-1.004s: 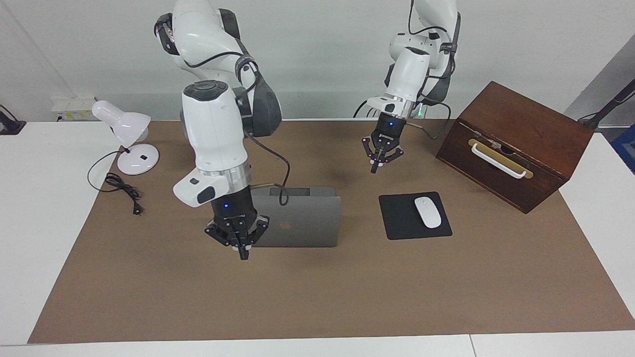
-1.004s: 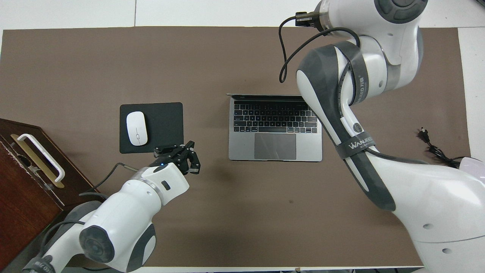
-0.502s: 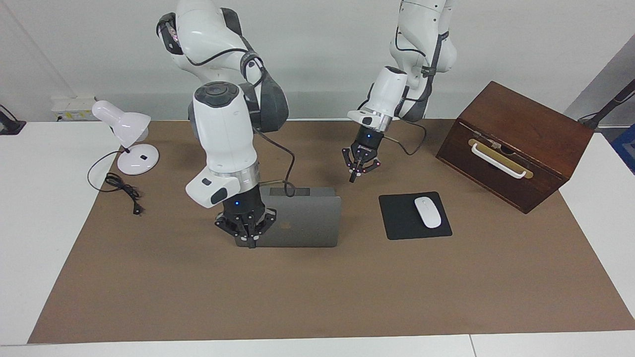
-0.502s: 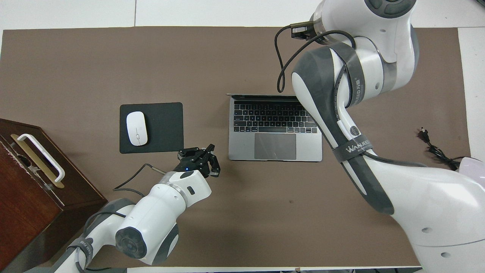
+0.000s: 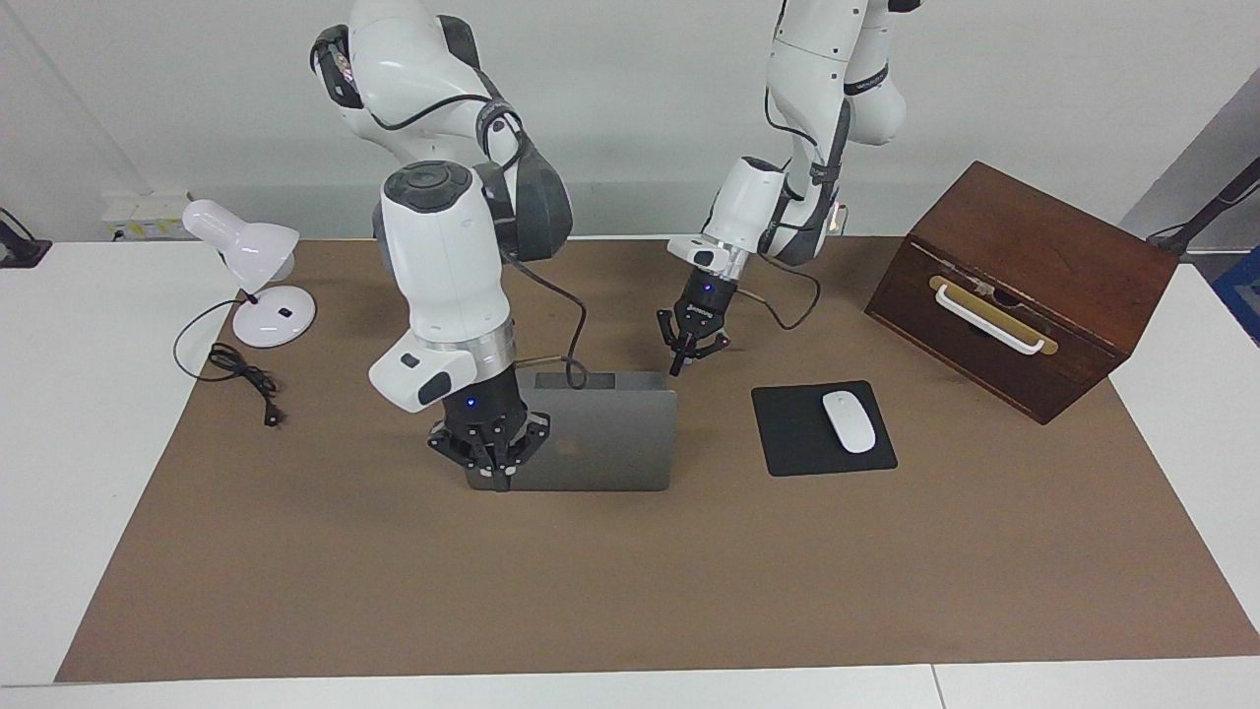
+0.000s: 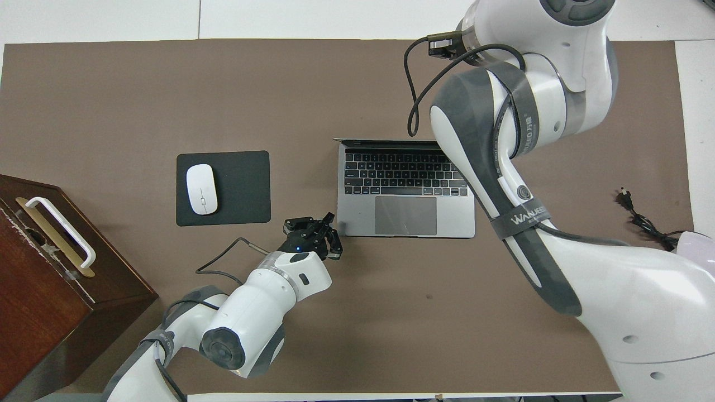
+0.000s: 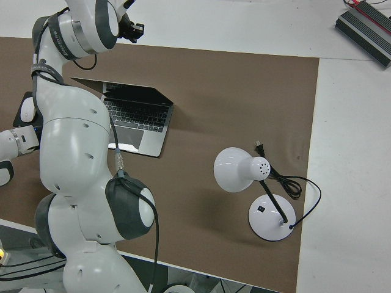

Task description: Close laptop with both arms

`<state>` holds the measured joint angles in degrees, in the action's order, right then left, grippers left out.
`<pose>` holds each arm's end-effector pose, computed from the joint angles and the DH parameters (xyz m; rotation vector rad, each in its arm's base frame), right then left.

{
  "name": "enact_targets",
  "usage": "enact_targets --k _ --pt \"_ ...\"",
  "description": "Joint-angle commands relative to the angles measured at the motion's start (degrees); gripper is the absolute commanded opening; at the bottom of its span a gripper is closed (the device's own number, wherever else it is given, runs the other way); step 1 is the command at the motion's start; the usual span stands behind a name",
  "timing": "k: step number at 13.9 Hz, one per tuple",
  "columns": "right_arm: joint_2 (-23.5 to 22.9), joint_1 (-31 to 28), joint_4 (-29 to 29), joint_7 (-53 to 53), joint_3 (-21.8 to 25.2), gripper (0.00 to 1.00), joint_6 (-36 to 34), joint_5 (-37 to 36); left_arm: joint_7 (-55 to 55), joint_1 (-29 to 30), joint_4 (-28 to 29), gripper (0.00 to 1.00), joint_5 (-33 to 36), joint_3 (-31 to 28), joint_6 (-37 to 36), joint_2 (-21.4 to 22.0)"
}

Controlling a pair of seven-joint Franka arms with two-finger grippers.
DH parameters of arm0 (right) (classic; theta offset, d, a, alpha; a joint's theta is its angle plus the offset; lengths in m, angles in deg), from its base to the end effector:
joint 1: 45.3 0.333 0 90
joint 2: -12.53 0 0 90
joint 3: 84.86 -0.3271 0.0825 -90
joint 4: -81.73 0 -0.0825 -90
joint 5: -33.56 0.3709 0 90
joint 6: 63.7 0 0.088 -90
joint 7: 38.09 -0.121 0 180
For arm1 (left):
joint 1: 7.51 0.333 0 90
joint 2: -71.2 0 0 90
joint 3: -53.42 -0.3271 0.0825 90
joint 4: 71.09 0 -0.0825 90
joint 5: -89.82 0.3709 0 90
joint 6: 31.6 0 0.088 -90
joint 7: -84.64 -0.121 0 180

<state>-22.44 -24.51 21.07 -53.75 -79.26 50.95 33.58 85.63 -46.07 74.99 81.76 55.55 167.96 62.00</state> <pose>0.7217 0.2203 0.5152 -3.0591 -0.0286 -0.5196 0.3982 -0.3194 0.3145 2.5822 -0.7123 1.0092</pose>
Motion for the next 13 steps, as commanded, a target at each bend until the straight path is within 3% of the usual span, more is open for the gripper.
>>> enact_targets --k 1,13 --pt "0.2 -0.1 0.0 -1.0 0.0 0.00 -0.9 1.3 -0.6 -1.1 -2.7 0.00 -0.8 -0.8 1.2 -3.0" --pt "0.5 -0.1 -2.1 -1.0 0.1 0.00 -0.1 1.3 -0.7 -2.5 -4.8 0.00 -1.0 -0.9 1.2 -7.5"
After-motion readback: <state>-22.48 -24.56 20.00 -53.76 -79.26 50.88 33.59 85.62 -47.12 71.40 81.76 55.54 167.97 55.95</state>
